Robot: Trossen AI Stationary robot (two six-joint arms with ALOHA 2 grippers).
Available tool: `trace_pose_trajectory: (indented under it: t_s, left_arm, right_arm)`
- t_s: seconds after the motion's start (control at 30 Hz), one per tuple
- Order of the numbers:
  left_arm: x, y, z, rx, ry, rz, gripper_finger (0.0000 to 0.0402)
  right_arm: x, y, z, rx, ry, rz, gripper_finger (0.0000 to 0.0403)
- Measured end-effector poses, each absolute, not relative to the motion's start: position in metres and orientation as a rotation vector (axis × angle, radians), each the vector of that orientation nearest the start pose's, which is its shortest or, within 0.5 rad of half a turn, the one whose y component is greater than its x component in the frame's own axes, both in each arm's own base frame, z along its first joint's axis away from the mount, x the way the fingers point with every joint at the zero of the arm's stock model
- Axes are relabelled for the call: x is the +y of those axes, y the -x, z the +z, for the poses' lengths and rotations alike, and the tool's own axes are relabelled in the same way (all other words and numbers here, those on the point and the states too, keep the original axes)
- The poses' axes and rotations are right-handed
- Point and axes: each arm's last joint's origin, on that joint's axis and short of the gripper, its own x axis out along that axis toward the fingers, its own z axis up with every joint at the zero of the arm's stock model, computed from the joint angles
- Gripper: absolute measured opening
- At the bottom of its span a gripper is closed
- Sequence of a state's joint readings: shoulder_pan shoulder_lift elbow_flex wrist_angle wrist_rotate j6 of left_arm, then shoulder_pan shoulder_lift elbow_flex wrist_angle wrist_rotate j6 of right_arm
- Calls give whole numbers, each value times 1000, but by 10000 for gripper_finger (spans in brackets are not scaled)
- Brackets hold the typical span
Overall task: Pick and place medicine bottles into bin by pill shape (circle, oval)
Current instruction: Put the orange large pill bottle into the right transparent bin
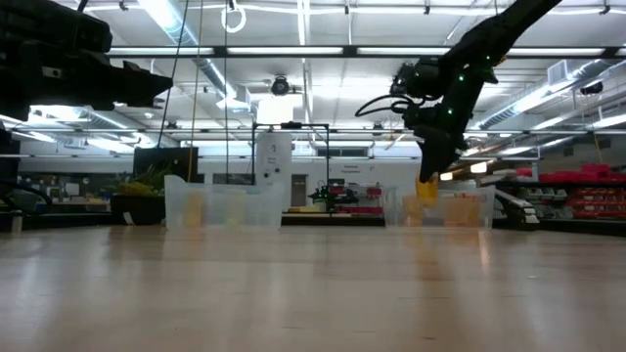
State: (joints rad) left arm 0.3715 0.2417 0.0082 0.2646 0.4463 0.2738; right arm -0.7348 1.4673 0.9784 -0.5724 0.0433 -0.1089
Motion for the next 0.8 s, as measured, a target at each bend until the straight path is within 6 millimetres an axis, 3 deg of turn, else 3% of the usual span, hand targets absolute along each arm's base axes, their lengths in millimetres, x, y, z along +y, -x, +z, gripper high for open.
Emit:
trace_pose_trajectory:
  t_s: [0.5, 0.8]
  left_arm:
    - [28, -107, 171, -38, -286, -70, 145]
    - [28, -107, 171, -39, -286, -70, 144]
  right_arm:
    - [-194, -195, 190, 1055, -294, -680, 232]
    - [-194, -195, 189, 1048, -284, -679, 242]
